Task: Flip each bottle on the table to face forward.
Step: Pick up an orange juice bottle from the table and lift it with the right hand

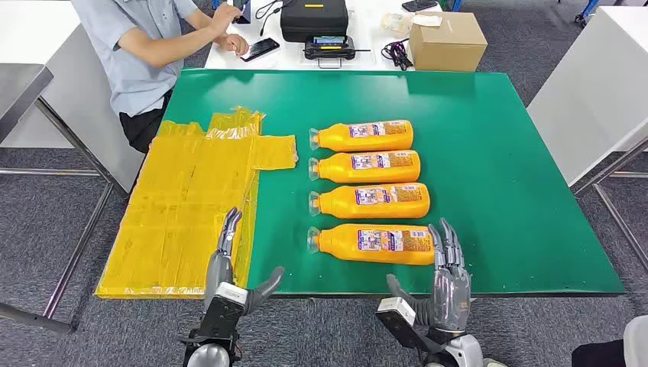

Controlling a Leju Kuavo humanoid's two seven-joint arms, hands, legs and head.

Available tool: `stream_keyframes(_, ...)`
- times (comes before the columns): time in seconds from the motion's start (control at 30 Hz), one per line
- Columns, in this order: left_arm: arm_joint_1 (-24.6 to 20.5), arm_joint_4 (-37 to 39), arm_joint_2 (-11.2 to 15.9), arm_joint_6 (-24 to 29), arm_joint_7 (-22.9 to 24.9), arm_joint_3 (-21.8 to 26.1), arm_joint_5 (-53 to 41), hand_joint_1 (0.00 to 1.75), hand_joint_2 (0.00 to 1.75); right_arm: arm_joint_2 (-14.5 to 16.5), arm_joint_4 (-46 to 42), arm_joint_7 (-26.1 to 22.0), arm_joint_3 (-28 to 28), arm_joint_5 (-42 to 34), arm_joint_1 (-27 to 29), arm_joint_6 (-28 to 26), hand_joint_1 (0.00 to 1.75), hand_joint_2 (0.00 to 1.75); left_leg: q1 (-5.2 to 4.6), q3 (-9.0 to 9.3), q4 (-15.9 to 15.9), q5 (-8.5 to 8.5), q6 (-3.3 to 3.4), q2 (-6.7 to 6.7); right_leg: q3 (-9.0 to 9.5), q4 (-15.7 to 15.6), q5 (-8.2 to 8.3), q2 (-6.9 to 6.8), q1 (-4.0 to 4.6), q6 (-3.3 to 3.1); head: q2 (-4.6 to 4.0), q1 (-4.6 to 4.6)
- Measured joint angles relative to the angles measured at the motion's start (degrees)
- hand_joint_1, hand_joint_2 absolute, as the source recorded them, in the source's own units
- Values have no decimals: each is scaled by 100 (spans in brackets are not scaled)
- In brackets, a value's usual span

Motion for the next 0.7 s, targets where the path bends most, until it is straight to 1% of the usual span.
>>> stream_keyframes(0.13, 0, -7, 0, -25, 0, -10, 0, 0, 175, -48, 85, 183, 25, 253, -54, 49, 0, 175, 0, 0, 0, 0, 0, 0, 0, 0, 0, 0, 0, 0, 0, -1)
stream_keyframes(0.27, -51, 30, 0, -183, -1, -124, 22, 0, 175, -251, 323, 413, 31, 650, -264, 184, 0, 175, -2, 0, 0, 1, 1, 0, 0, 0, 1, 0, -1, 1, 0, 0)
stream_keyframes(0.43, -117, 111, 11, -224, -17, -269, 80, 0, 175, -445, 562, 443, 8, 745, -459, 232, 0, 175, -3, 1, 1, 2, 2, 0, 2, 0, 3, 0, -1, 3, 0, -1)
stream_keyframes(0.57, -123, 127, 26, -227, -20, -317, 85, 0, 175, -491, 644, 448, 4, 788, -499, 242, 0, 175, -1, 1, 1, 1, 1, 0, 0, 0, 2, 0, 1, 2, 0, -1)
stream_keyframes(0.7, -156, 161, 34, -307, -24, -394, 86, 0, 175, -558, 719, 533, 4, 1018, -583, 318, 0, 175, 1, 1, 1, 1, 1, 0, 0, 0, 1, 0, 1, 2, 0, -1)
